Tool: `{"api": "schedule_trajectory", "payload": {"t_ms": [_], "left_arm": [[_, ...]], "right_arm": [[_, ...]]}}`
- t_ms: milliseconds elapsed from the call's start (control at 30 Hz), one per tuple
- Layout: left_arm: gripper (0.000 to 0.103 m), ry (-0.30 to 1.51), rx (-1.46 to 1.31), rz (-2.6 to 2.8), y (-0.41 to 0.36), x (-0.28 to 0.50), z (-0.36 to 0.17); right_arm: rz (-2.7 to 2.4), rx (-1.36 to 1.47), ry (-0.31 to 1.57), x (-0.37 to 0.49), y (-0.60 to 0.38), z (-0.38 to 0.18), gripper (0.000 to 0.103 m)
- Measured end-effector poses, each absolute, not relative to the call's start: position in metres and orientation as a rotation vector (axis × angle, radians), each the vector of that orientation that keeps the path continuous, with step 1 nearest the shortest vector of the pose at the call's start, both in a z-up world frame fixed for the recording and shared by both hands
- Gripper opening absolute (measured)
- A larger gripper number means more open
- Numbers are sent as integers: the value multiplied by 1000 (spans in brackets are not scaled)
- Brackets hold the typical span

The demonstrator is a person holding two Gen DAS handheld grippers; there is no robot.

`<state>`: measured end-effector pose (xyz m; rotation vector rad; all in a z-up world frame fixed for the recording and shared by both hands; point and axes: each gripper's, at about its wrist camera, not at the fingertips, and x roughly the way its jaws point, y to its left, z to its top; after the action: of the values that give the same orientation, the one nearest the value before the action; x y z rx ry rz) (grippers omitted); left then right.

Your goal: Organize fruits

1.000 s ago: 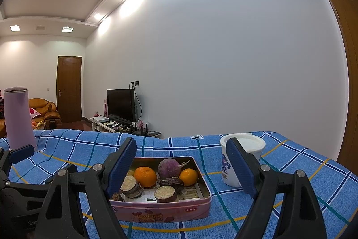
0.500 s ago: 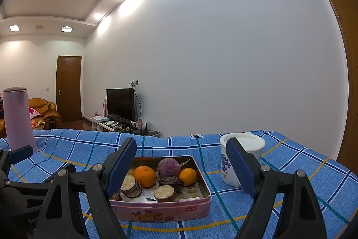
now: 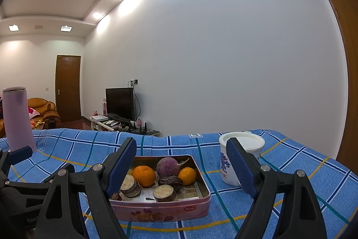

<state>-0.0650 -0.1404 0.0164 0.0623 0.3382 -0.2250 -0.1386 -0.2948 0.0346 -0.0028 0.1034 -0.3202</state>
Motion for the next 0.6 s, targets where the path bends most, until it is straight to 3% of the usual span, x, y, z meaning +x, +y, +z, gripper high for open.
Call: {"api": "schedule_trajectory", "payload": {"t_ms": [600], "left_arm": [[103, 355, 54, -242, -143, -61, 15]], "right_arm": [[-322, -1, 117, -136, -295, 34, 84]]}}
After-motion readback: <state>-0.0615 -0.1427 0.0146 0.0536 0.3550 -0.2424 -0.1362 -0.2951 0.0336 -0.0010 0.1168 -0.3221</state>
